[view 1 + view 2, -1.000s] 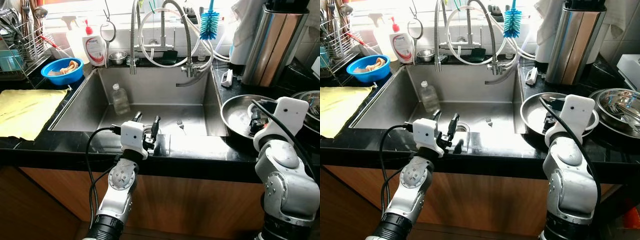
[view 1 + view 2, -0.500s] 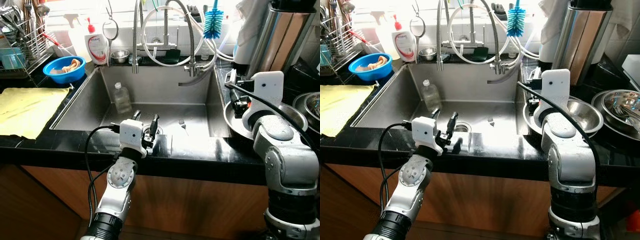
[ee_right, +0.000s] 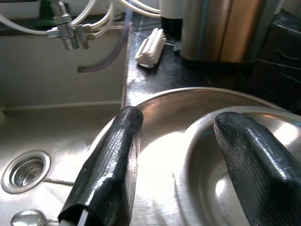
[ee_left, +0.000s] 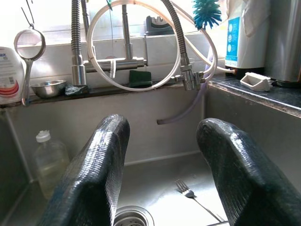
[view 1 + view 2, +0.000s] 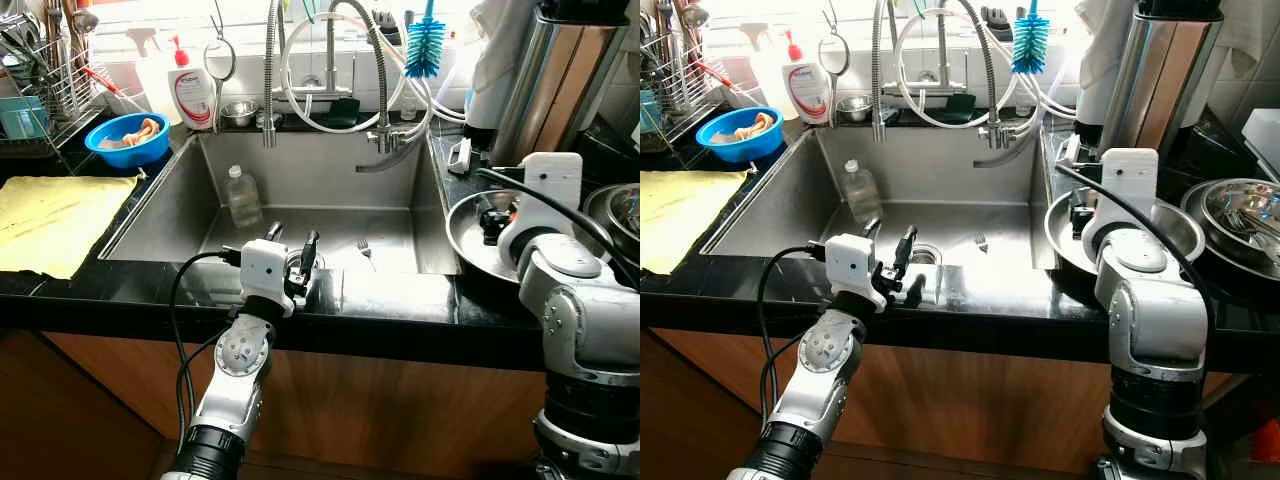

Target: Kitchen organization

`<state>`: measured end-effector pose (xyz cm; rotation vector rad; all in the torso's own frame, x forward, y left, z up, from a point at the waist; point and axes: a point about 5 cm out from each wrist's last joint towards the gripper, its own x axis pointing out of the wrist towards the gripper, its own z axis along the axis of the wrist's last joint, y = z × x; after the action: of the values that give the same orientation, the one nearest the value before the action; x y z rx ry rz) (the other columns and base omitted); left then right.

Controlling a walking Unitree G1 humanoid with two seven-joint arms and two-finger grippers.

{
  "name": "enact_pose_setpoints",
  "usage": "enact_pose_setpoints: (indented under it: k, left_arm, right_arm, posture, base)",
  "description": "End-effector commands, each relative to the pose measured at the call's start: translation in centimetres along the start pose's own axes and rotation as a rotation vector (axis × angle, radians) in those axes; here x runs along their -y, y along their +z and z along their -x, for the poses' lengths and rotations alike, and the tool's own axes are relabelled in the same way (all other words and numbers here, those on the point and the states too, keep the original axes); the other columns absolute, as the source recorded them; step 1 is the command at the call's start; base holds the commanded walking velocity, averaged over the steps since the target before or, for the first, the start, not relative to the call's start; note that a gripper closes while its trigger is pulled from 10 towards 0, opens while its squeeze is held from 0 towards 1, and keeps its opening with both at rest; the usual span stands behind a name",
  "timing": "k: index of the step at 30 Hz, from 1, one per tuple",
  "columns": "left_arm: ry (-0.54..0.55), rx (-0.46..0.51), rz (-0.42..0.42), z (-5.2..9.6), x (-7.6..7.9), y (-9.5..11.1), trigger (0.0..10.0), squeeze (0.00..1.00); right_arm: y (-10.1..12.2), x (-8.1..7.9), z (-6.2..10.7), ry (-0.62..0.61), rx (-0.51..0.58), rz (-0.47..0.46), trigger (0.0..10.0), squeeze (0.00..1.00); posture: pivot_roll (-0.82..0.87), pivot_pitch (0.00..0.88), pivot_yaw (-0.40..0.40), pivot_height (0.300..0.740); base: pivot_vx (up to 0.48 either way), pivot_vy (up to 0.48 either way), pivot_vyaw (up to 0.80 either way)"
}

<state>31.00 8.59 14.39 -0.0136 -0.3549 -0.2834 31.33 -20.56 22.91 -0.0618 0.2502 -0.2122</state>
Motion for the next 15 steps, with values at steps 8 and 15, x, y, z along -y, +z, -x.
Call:
enact_pose_setpoints:
  k: [8, 15]
  left_arm:
    - [-0.018, -0.013, -0.008, 0.1, 0.1, -0.2, 10.0, 0.00]
    - [-0.026, -0.018, -0.007, 0.2, 0.2, -0.4, 10.0, 0.00]
  right_arm:
    - [-0.4, 0.0, -0.1, -0.006, -0.024, -0.002, 10.0, 0.00]
    - [-1.8, -0.1, -0.7, 0.000, -0.072, -0.020, 10.0, 0.00]
  posture:
    - [-0.24, 0.000, 0.077, 0.740]
    - [-0.23, 0.000, 0.075, 0.740]
  base:
    - [0.000, 0.000, 0.00]
    - [0.000, 0.000, 0.00]
